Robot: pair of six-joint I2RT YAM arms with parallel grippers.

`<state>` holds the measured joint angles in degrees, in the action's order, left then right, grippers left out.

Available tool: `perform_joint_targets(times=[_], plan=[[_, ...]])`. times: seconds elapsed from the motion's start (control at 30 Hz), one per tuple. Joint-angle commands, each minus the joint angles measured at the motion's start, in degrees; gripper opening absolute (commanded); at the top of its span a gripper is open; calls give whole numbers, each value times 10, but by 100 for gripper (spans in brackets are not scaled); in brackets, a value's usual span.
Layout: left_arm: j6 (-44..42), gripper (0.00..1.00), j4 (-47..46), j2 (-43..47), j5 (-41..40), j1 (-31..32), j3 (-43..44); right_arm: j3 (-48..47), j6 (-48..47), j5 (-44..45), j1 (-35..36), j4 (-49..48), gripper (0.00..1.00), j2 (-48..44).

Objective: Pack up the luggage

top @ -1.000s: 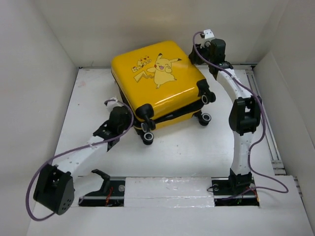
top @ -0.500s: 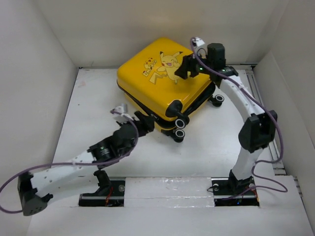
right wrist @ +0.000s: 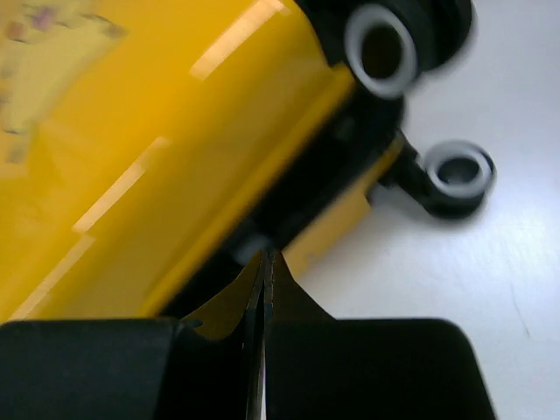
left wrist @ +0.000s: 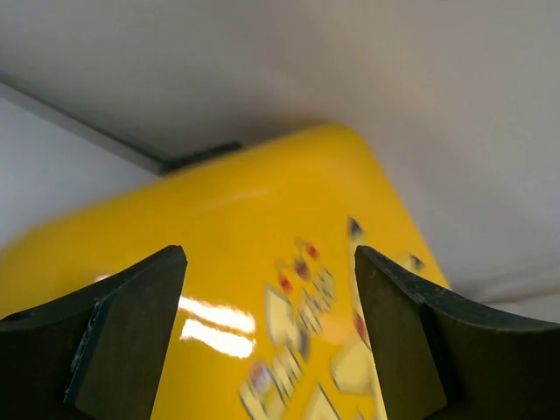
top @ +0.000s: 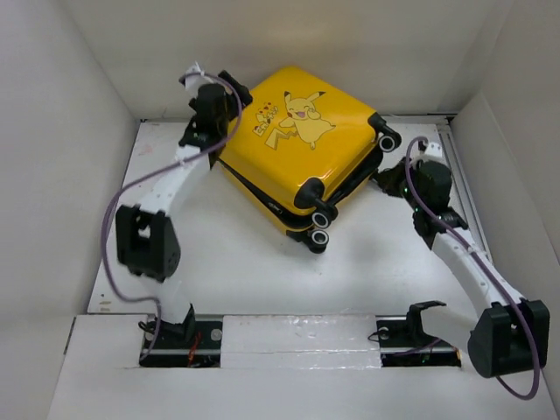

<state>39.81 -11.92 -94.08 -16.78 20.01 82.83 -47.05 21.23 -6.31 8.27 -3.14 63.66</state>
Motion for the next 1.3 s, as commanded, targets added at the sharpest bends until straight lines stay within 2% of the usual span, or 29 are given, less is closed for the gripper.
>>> perform_joint_targets(times=[0.0, 0.03, 0.07, 0.1, 0.13, 0.17, 0.2, 0.23, 0.3, 0.33, 0.43, 0.47, 0.57, 0.8, 0.83, 0.9, 0.93, 0.97, 1.03, 1.07, 1.13, 1.17, 1.2, 1.27], plan=[[-27, 74, 112, -113, 135, -78, 271, 62, 55, 99, -17, -59, 0, -38], [-32, 74, 160, -210, 154, -110, 350, 84, 55, 104, -22, -59, 0, -45], [-47, 73, 236, -302, 203, -140, 494, 105, 62, 104, -33, -71, 0, -51], [-54, 71, 267, -303, 204, -140, 495, 105, 67, 104, -34, -82, 0, -51], [-54, 70, 298, -347, 245, -155, 622, 111, 67, 91, -44, -82, 0, -46], [-47, 70, 317, -410, 264, -177, 660, 111, 72, 82, -44, -82, 0, -37], [-47, 68, 301, -424, 284, -187, 668, 111, 79, 82, -53, -82, 0, -13], [-28, 68, 268, -424, 340, -195, 609, 111, 79, 75, -53, -97, 0, 3], [-12, 68, 162, -419, 385, -210, 535, 106, 79, 57, -59, -114, 0, 59], [-12, 68, 153, -426, 398, -210, 522, 94, 79, 49, -59, -134, 0, 81], [-32, 68, 147, -488, 458, -210, 569, 40, 70, 19, -59, -151, 0, 165], [-27, 68, 136, -499, 500, -210, 569, 28, 70, 11, -59, -161, 0, 184], [-6, 68, 87, -513, 544, -215, 559, -22, 65, 11, -59, -175, 0, 255], [5, 68, 22, -487, 596, -204, 440, -110, 29, -70, -11, -215, 0, 383], [5, 68, -19, -455, 596, -190, 367, -139, 7, -76, 12, -198, 0, 403], [11, 68, -57, -411, 583, -177, 284, -163, -12, -56, 40, -165, 0, 416], [16, 68, -79, -386, 563, -170, 191, -172, -17, -39, 63, -159, 0, 422], [23, 68, -102, -329, 552, -156, 141, -183, -17, -39, 69, -159, 0, 422], [28, 68, -150, -272, 508, -140, 51, -196, -10, -53, 76, -159, 0, 441], [23, 68, -158, -242, 490, -133, -29, -210, -10, -79, 76, -159, 0, 446], [17, 68, -164, -162, 450, -111, -97, -223, -10, -94, 83, -159, 0, 446], [11, 68, -164, -136, 408, -102, -162, -230, -17, -109, 90, -148, 0, 451], [11, 68, -164, -85, 383, -83, -193, -248, -24, -116, 99, -138, 0, 452], [32, 68, -153, -40, 311, -65, -249, -270, -43, -122, 107, -106, 0, 457]])
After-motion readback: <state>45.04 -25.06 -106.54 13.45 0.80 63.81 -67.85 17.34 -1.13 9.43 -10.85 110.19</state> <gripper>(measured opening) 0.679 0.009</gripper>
